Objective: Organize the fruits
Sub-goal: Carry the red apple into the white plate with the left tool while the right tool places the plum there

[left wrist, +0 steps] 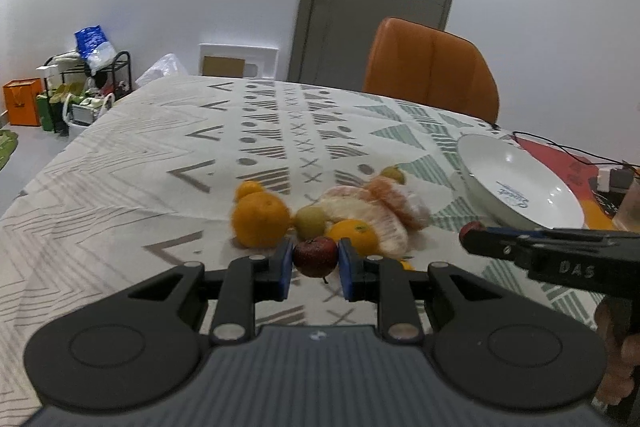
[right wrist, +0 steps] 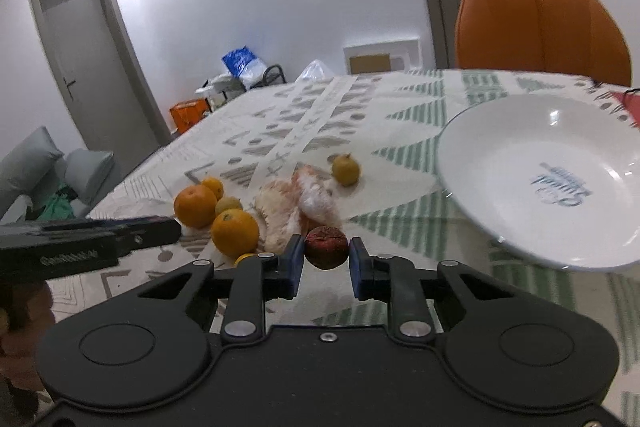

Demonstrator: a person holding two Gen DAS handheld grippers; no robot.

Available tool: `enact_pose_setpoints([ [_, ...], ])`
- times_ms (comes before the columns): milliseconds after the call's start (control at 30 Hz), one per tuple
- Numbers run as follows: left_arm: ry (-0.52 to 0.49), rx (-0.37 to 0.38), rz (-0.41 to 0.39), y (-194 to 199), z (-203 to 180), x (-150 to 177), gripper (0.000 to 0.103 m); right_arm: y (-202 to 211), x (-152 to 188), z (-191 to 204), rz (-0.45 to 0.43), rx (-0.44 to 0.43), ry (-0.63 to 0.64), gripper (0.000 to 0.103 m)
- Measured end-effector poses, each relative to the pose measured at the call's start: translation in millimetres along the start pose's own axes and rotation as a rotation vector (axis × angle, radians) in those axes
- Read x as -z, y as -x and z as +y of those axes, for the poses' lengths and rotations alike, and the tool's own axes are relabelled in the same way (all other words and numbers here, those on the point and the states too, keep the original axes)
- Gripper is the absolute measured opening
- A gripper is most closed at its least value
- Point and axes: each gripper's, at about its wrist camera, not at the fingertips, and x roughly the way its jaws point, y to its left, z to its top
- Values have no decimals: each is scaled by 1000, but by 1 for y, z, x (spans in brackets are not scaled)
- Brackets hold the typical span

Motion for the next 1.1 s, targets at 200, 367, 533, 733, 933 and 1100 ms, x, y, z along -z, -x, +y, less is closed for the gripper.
enact_pose_setpoints([
  [200,-35,36,-11,-4,-23,-5,23,23,-3,-18,-52,32,-25,22],
  [367,-57,51,-14,-7,-38,-8,23,33,-4,-31,-77,57,-47,22],
  [533,-79,62,-14,-13,-52,-12,23,41,-6,-44,-107,78,-71,23],
  [733,-110,74,-18,-24,-72,-19,23,49,-6,-65,-140,119,-109,23],
  [933,-135,90,-23,-31,-92,-27,23,53,-2,-86,-156,159,-146,23],
  [1100,-151,99,-31,-36,-107,-33,23,58,1,-99,-169,184,-168,23],
])
